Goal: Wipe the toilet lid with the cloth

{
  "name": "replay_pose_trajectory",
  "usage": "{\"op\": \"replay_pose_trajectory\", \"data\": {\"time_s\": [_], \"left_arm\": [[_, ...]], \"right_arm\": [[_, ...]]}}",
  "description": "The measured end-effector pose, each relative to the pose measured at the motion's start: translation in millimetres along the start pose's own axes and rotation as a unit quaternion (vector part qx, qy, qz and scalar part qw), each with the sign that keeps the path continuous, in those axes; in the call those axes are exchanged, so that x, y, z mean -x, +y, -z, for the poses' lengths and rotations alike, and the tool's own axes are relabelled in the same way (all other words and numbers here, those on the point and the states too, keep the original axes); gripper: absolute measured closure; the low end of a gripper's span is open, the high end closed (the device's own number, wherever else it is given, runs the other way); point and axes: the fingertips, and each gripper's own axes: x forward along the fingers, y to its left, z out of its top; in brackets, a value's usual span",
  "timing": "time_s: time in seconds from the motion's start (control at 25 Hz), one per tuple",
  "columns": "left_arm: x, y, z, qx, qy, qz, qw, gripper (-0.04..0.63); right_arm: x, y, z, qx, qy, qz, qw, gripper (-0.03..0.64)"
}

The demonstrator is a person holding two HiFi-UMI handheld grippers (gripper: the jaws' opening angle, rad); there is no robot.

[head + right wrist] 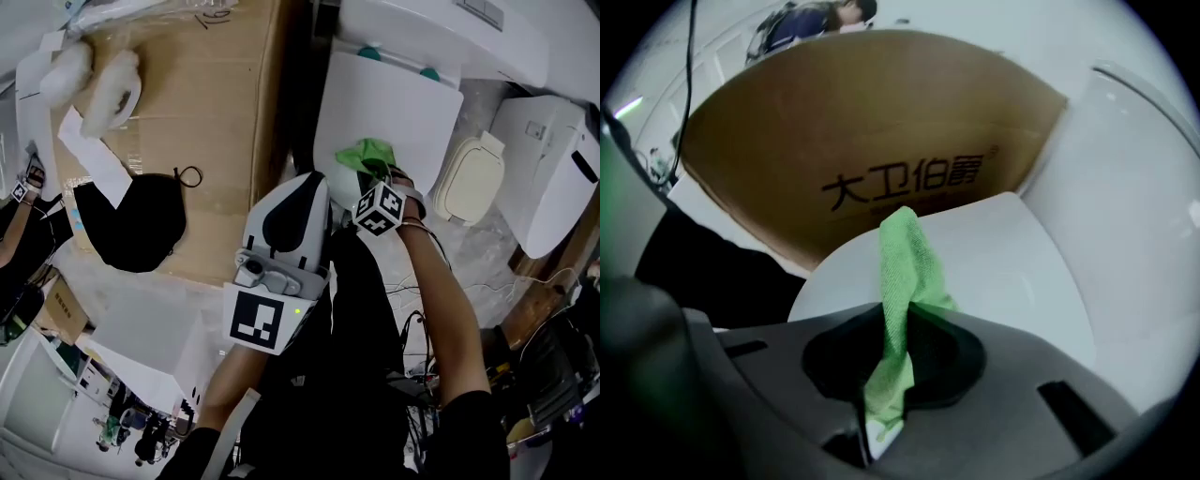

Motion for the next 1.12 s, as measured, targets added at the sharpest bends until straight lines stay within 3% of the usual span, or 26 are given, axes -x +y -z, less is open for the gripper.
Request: {"op": "replay_pose_trajectory", "data": {"time_s": [0.12, 0.28, 0.44, 0.56, 0.68, 0.88, 1.12], "left_arm": [[-7.6, -1.2, -0.8, 0.001, 0.0, 0.006, 1.0, 0.586], [-17.1, -4.2, -1.1, 0.0, 0.003, 0.014, 0.9999, 0.586], [-25.4, -7.1, -1.7, 0.0, 0.006, 0.023, 0.9997, 0.586], [-30.2, -7.5, 0.3, -0.001, 0.012, 0.028, 0.9995, 0.586], [-34.5, -8.2, 2.8, -0.003, 0.018, 0.03, 0.9994, 0.586], [-39.4, -8.9, 8.0, -0.006, 0.028, 0.035, 0.999, 0.586], [-45.0, -12.9, 13.9, -0.005, 0.037, 0.04, 0.9985, 0.586]], "right_arm": [[31.8, -52.9, -8.2, -0.079, -0.059, 0.046, 0.994, 0.561], [64.2, -131.6, -6.3, -0.138, -0.102, 0.123, 0.978, 0.561], [83.8, -207.5, 3.7, -0.169, -0.1, 0.202, 0.96, 0.561], [83.2, -244.0, 10.4, -0.163, -0.08, 0.24, 0.954, 0.561], [59.3, -252.3, 22.5, -0.132, -0.028, 0.24, 0.961, 0.561], [7.0, -215.4, 46.4, -0.075, 0.055, 0.18, 0.979, 0.561], [-13.0, -184.1, 61.9, -0.043, 0.087, 0.155, 0.983, 0.561]]}}
